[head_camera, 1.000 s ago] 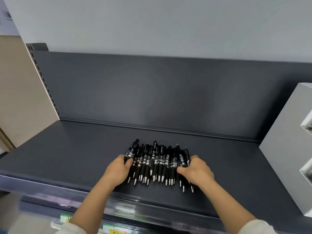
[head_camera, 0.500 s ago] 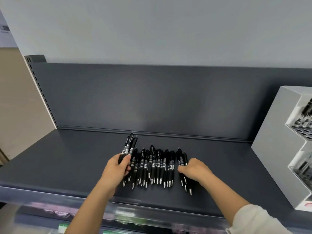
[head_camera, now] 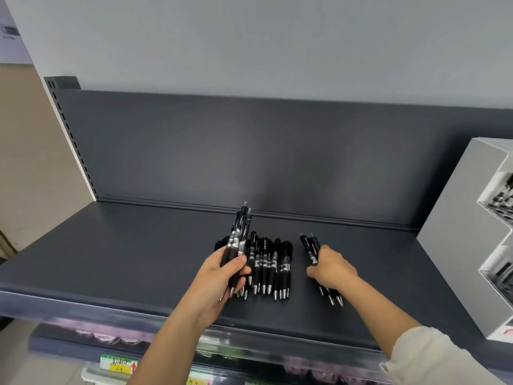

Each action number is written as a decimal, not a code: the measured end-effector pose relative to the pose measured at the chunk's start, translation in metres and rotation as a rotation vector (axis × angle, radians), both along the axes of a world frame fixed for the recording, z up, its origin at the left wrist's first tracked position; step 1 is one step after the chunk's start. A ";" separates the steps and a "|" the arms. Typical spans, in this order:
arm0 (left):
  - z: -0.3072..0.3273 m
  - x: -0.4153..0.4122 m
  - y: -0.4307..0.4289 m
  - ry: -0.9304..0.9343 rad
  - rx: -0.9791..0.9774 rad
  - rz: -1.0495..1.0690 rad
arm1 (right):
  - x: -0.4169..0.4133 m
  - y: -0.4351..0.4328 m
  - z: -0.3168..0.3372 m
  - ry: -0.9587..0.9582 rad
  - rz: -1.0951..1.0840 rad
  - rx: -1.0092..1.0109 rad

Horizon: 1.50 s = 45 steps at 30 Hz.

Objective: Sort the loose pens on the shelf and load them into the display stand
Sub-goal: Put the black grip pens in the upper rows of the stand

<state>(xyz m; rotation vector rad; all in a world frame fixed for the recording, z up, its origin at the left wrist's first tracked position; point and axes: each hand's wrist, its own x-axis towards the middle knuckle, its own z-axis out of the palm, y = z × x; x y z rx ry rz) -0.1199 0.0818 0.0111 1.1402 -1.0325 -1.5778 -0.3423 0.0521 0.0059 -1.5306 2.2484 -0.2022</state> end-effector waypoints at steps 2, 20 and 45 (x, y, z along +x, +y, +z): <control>0.000 -0.005 0.002 0.034 0.008 -0.050 | -0.011 0.003 -0.006 -0.316 -0.052 -0.104; 0.010 -0.161 0.082 -0.021 -0.057 -0.374 | -0.049 0.144 0.027 -1.410 -0.339 -0.520; 0.032 -0.391 0.287 -0.221 -0.312 -0.588 | -0.280 0.377 0.033 -1.458 -0.301 -0.584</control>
